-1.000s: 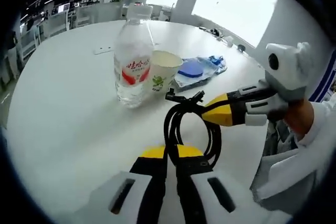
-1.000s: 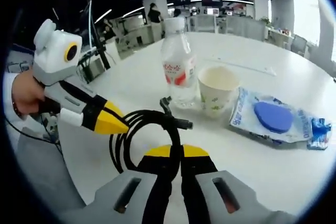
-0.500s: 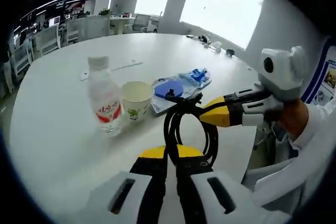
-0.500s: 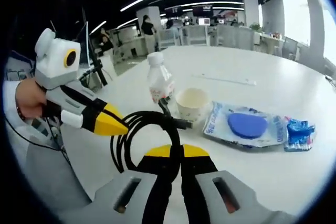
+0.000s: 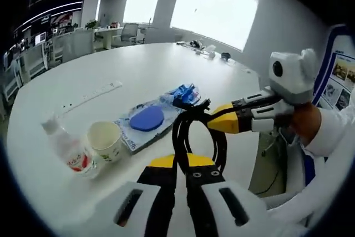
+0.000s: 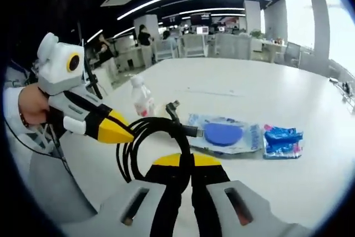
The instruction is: Arrange the tabletop items into an orderly group along one side of the table until the central work area is clear of visible clutter.
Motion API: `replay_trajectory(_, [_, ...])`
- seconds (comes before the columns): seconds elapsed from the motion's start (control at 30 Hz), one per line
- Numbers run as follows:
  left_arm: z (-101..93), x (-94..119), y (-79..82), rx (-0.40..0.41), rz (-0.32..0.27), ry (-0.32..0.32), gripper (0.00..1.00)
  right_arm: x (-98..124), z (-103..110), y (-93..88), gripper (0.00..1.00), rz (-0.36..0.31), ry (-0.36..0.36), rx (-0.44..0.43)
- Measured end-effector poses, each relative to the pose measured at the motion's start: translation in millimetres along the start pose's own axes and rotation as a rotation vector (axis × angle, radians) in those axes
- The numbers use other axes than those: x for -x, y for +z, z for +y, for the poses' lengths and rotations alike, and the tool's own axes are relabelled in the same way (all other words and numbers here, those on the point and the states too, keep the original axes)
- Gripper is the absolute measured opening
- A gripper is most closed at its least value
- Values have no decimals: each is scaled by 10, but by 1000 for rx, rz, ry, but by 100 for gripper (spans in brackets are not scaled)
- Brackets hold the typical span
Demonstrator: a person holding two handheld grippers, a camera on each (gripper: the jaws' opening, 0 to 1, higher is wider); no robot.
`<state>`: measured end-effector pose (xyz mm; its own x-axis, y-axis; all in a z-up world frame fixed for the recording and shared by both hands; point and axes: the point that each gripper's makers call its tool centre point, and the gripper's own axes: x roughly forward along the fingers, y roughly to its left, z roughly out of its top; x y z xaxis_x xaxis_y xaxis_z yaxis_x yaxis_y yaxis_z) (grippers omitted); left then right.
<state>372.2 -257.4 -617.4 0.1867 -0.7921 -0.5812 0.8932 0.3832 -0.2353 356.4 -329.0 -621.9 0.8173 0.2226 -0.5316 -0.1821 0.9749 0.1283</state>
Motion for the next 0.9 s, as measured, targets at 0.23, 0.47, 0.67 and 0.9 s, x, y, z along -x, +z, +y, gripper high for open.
replay_trajectory(0.23, [-252,-327,215,-27,-1,-54,2,212,-410,0,2,-11,-47,-19])
replay_trajectory(0.47, [-477,-695,374,-35,5,-110,2,398,-778,-74,2,-2,-91,-26])
replay_trajectory(0.67, [-671,-986,420,-47,22,-158,2,524,-1064,-183,2,22,-128,-43])
replay_trajectory(0.9, [-768,-1294,395,-34,53,-193,2,546,-1346,-343,2,53,-157,-59])
